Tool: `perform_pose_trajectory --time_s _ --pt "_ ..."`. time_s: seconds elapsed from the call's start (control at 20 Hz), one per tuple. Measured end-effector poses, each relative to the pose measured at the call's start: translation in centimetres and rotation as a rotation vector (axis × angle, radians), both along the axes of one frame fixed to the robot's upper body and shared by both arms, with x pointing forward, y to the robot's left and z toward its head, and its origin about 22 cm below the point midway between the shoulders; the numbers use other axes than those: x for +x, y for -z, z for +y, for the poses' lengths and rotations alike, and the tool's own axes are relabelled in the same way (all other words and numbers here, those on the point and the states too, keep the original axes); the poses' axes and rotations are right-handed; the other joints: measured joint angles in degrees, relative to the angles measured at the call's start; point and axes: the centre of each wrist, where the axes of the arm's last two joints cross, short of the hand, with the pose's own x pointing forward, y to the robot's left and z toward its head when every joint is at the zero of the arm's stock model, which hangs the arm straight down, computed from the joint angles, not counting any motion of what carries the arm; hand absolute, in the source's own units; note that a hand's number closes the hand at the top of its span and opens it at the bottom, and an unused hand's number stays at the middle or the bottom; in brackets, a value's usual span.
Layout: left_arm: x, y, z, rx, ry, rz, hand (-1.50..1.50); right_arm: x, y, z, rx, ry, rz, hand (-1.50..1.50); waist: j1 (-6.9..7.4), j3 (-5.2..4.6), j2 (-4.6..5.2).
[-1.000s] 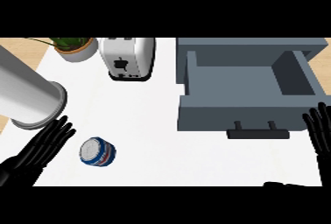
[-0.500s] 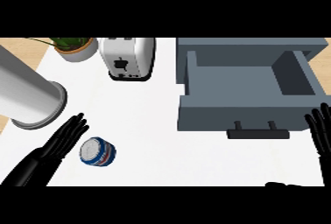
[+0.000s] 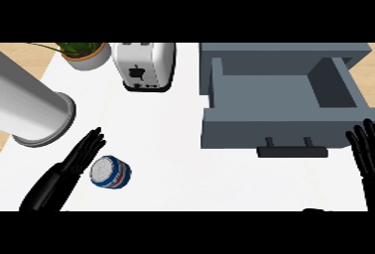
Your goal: Pick up the can, place it into the drawer and close the drawer
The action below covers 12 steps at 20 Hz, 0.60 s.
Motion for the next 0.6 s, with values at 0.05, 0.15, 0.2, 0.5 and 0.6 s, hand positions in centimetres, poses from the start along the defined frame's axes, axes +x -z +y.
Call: perform_pose_trajectory --time_s 0.05,0.15,0.2,0.5,0.6 --pt "0.0 0.7 0.2 0.002 -0.005 0.001 -1.5 0.0 0.2 0.2 -0.003 -0.003 0.003 -1.5 0.0 -0.01 -0.01" --pt "0.2 1.1 1.0 0.016 -0.013 0.004 -1.5 0.1 0.0 -0.4 -0.005 0.0 0.001 -1.5 0.02 0.0 0.0" --pt "0.4 1.4 1.1 0.019 -0.019 0.002 -1.5 0.0 0.0 -0.3 -0.006 0.0 0.001 -1.5 0.0 -0.01 0.0" --pt "0.5 4.1 3.5 0.027 -0.025 0.013 -1.5 0.1 0.3 -0.8 -0.001 0.003 -0.003 -1.5 0.0 0.0 0.01" --pt "0.2 4.7 4.0 0.026 -0.022 0.015 -1.5 -0.3 0.2 -0.7 -0.005 -0.001 -0.004 -1.5 -0.01 0.0 0.0"
